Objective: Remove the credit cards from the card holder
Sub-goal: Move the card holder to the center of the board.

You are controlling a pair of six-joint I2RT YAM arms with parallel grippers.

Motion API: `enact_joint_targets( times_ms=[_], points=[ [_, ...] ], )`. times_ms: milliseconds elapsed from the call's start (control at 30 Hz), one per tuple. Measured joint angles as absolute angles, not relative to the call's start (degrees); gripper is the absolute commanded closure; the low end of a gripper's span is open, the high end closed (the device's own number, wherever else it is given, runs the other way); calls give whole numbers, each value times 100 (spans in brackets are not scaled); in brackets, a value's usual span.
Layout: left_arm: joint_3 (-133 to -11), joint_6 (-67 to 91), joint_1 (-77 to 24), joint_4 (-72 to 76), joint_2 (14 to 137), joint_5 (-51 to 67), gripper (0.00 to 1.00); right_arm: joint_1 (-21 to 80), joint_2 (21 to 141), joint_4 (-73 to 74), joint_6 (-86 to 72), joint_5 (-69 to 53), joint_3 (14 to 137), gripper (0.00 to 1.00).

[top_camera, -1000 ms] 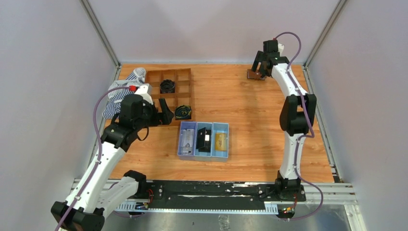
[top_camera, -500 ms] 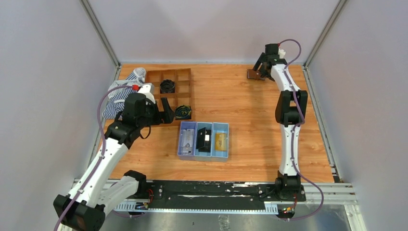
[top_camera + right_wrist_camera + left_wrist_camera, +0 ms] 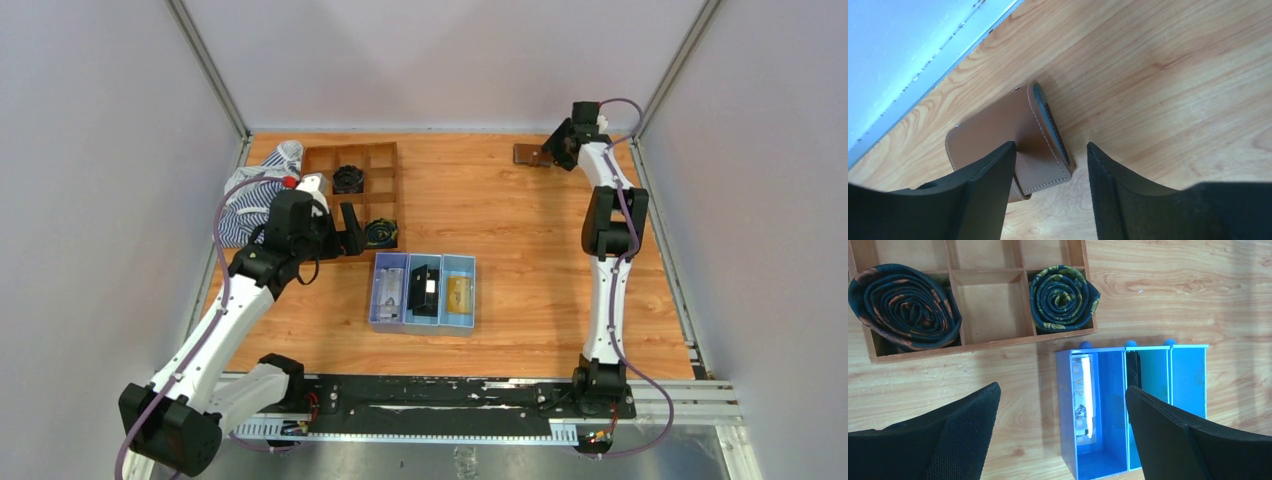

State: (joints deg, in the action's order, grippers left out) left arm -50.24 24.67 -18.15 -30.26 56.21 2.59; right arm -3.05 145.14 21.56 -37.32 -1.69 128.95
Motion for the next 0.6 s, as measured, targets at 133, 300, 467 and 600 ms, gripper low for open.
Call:
enact_joint_targets(
  times_ms=[133,300,467,600],
  points=[
    [-5024,2530,-1815,-2971,5642,268,0,-368,14505,1708,-3959,-471,12615,64],
    [-5024,2602,-1874,-2902,5730,301,0,-419,14355,1247,-4171,-775,12269,100],
    [-4984,2655,-1935,-2836,5745,349,0,-429,13965,1059,-4230,-869,11695,100],
    [-4925,2751,-2051,-2777,5789,410,0,-429,13161,976,-4217,-963,10481,100]
  ],
)
